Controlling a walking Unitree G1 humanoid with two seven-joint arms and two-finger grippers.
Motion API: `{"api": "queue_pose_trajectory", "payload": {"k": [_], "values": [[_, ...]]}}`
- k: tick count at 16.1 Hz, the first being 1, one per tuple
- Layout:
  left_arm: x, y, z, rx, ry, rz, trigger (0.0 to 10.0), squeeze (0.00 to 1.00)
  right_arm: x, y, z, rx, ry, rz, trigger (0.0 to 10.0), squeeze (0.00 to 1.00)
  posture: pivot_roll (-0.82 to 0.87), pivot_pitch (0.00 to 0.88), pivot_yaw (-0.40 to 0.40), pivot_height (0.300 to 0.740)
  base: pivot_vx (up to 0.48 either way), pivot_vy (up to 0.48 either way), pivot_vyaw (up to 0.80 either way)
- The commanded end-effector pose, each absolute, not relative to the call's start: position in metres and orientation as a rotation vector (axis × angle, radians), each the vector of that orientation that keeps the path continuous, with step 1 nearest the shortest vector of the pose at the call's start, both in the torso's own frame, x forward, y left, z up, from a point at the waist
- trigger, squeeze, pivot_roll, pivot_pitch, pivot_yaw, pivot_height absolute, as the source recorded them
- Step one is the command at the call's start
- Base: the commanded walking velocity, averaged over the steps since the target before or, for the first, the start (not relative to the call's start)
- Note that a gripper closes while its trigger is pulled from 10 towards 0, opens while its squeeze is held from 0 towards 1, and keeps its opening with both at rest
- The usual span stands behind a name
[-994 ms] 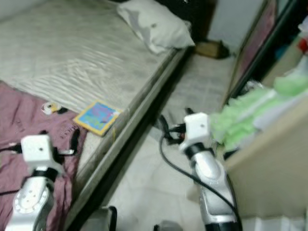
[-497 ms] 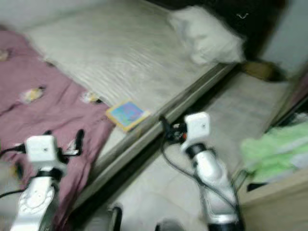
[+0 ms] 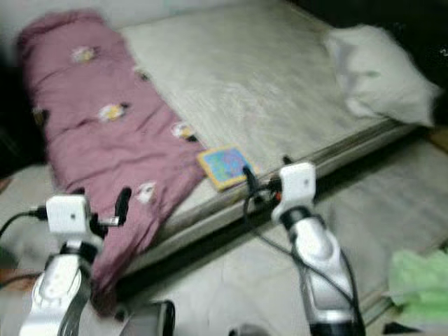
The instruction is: Clean up the room
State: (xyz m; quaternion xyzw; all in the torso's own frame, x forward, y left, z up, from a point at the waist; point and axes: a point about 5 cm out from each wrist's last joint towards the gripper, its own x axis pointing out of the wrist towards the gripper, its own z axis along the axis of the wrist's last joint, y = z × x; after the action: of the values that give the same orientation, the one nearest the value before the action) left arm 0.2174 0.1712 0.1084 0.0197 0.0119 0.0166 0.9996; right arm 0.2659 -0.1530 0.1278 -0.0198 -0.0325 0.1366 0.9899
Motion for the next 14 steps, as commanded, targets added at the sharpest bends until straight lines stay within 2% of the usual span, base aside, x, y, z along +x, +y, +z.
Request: {"api": "queue_pose_trajectory", "payload": {"k": [1, 6, 10, 14], "values": [[0.216, 0.176, 0.108, 0.047, 0.031, 0.046, 10.0, 0.00, 0.266, -0.147, 0.129, -0.031, -0.073, 0.291, 10.0, 0.00, 0.03, 0.143, -0.064, 0.740, 0.000, 0.000, 0.80], [0.216, 0.174, 0.108, 0.039, 0.029, 0.035, 10.0, 0.00, 0.265, -0.150, 0.128, -0.034, -0.078, 0.260, 10.0, 0.00, 0.03, 0.142, -0.060, 0.740, 0.000, 0.000, 0.75], [0.216, 0.171, 0.110, 0.018, 0.014, -0.001, 10.0, 0.00, 0.264, -0.157, 0.125, -0.033, -0.067, 0.204, 10.0, 0.00, 0.02, 0.144, -0.058, 0.740, 0.000, 0.000, 0.00], [0.216, 0.169, 0.110, 0.016, 0.009, -0.016, 10.0, 0.00, 0.266, -0.158, 0.126, -0.035, -0.077, 0.188, 10.0, 0.00, 0.02, 0.144, -0.058, 0.740, 0.335, 0.000, 0.00]]}}
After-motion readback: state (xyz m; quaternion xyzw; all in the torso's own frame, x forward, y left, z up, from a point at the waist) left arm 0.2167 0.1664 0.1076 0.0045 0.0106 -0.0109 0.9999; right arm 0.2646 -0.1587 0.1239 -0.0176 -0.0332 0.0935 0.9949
